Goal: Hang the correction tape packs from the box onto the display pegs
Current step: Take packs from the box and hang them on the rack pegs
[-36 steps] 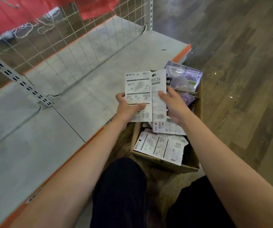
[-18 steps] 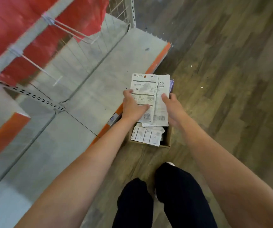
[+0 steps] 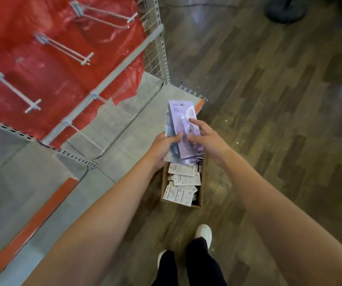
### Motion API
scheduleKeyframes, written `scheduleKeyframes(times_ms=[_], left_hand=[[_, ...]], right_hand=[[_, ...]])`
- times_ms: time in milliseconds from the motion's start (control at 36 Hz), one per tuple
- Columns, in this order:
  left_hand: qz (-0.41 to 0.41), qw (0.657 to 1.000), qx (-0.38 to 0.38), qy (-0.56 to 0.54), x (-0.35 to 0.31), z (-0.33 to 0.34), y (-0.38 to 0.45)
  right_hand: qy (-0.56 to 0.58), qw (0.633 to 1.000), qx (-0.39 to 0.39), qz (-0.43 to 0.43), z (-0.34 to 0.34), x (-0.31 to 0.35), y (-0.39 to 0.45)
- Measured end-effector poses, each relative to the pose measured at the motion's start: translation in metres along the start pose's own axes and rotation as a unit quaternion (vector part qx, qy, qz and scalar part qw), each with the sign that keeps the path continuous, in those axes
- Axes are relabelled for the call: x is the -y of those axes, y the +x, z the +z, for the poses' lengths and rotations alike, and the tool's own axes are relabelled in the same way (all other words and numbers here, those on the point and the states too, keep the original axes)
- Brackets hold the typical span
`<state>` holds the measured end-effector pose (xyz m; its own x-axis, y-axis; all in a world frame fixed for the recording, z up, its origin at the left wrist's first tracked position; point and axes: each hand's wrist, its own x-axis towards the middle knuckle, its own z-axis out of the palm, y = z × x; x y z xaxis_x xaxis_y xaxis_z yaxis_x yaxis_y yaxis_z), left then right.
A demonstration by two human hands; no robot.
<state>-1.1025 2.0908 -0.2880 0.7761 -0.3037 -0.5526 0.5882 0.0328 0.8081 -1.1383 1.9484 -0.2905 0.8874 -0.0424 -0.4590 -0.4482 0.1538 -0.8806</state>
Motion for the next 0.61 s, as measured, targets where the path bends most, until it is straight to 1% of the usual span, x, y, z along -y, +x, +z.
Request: scheduleKeyframes(times_ms=[111, 250, 361, 417, 472, 611], left_hand=[[0.042, 0.998, -0.032, -0.033, -0.029, 0.011, -0.008], [0.081, 0.994, -0.056, -0.047, -0.059, 0.024, -0.016], [0.114, 0.989, -0.077, -0.06, -0.08, 0.019, -0.023], [0.132, 0.986, -0.082, -0.061, -0.092, 0.012, -0.029], [0.144, 0.984, -0.089, -0.062, -0.103, 0.001, -0.034], [0.17, 0.979, -0.102, -0.053, -0.13, -0.024, -0.044]], right_hand=[[0.024, 0.999, -0.044, -0.01, -0.005, 0.034, -0.006], [-0.029, 0.996, -0.067, -0.04, -0.008, 0.07, -0.009], [-0.041, 0.988, -0.13, -0.071, -0.008, 0.097, -0.006], [-0.042, 0.984, -0.157, -0.071, -0.009, 0.106, 0.0], [-0.043, 0.985, -0.156, -0.061, -0.008, 0.115, 0.004], [-0.045, 0.991, -0.106, -0.068, 0.017, 0.134, 0.006]])
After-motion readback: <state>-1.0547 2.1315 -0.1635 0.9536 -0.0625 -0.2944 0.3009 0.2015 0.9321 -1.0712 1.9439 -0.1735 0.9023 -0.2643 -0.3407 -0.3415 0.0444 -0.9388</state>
